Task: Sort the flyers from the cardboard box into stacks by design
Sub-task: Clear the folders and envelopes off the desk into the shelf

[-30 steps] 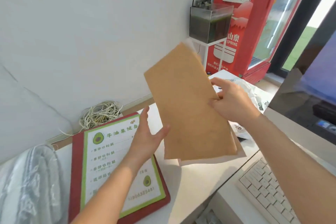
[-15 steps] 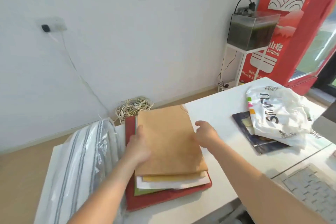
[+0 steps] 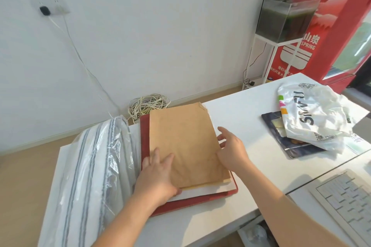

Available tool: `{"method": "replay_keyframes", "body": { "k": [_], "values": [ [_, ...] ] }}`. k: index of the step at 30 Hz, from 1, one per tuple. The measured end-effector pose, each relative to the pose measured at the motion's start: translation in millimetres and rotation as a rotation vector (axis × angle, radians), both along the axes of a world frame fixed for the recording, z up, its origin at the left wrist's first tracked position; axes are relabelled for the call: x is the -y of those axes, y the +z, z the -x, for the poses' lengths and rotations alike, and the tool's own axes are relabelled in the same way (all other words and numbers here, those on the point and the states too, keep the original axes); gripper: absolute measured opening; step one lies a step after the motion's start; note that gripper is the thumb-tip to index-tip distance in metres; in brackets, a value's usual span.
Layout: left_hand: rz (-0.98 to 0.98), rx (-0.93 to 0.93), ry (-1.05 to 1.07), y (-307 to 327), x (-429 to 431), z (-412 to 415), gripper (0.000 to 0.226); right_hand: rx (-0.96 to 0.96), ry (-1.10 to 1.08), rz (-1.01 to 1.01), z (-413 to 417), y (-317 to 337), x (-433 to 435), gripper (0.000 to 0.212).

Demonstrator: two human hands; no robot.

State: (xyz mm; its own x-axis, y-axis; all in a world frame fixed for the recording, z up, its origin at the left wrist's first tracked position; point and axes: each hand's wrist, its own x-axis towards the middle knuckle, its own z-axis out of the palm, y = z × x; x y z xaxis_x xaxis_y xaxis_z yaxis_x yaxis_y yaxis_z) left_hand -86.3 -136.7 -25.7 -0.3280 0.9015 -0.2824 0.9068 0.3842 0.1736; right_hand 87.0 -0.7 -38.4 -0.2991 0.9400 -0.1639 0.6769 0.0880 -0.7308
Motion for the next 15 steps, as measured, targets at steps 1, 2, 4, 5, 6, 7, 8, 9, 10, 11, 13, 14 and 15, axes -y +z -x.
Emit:
{"method": "replay_keyframes", "body": {
  "k": [1,2,4,5,6,7,8,9,10,11,13,14,15],
  "values": [
    [-0.008,-0.018,-0.007,0.0,4.7,-1.1,0.098,0.008,0.018,-0.003,-1.3,-0.2,3.4,0.07],
    [-0.004,-0.025,-0.013,-0.7,8.7,-1.9,0.096,0.046,0.053,-0.007,-2.5,0.4,7.2,0.071],
    [0.046,-0.008,-0.005,-1.8,13.5,-2.6,0.099,0.205,0.193,-0.004,-3.8,5.2,16.8,0.082],
    [0.076,0.008,0.008,-2.6,13.6,-1.7,0.103,0.291,0.273,0.028,-3.7,8.5,21.4,0.099],
    [0.104,0.03,0.025,-3.8,12.6,-0.6,0.108,0.382,0.344,0.069,-3.4,12.2,26.1,0.114],
    [0.127,0.06,0.044,-4.5,11.3,0.3,0.111,0.463,0.403,0.095,-3.0,14.9,30.6,0.124],
    [0.139,0.095,0.064,-5.0,9.6,0.8,0.114,0.531,0.453,0.097,-3.4,15.3,35.4,0.129],
    [0.139,0.12,0.078,-5.3,8.4,0.9,0.114,0.588,0.49,0.075,-4.1,14.1,39.7,0.131],
    [0.133,0.131,0.085,-5.4,7.7,0.9,0.115,0.62,0.512,0.037,-5.4,12.0,42.9,0.132],
    [0.124,0.133,0.085,-5.8,7.4,1.3,0.114,0.624,0.521,-0.001,-6.8,10.6,44.3,0.132],
    [0.093,0.123,0.074,-7.6,9.0,0.7,0.113,0.567,0.503,-0.042,-11.2,7.7,42.3,0.125],
    [0.07,0.108,0.057,-8.7,10.6,-0.9,0.111,0.525,0.492,-0.05,-14.0,7.7,40.9,0.118],
    [0.043,0.085,0.032,-10.0,12.3,-3.7,0.107,0.484,0.481,-0.056,-17.2,8.4,40.0,0.111]
  ]
}}
